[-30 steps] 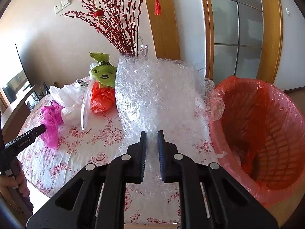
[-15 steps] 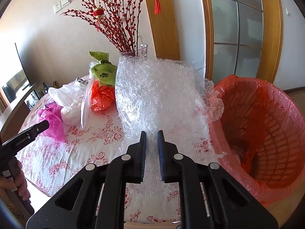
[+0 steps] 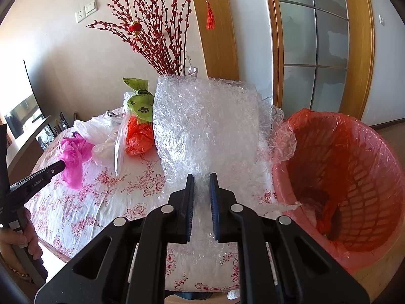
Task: Collect trash
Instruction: 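Carry the pink bag and bubble wrap over the red wastebasket and open both tools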
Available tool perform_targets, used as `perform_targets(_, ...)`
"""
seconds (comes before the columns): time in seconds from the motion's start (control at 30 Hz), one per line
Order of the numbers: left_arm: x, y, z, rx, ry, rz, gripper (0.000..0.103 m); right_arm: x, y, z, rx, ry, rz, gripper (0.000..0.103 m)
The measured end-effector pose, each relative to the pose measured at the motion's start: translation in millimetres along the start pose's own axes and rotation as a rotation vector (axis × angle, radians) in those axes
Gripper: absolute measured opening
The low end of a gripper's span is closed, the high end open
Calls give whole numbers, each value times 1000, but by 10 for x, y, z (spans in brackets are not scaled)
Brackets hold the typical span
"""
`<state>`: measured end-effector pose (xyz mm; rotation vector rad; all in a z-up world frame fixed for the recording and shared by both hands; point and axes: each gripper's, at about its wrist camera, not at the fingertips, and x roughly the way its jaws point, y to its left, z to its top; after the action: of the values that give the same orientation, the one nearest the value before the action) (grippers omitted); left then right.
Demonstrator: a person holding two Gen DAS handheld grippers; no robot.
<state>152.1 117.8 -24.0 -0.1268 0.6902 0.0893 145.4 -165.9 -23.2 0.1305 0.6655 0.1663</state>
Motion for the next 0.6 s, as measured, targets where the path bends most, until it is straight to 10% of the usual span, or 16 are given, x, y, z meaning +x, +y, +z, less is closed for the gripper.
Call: perform_targets(0.6, -862, -267, 269, 94, -184, -85, 4, -338, -131, 44, 0, -65, -11, 13)
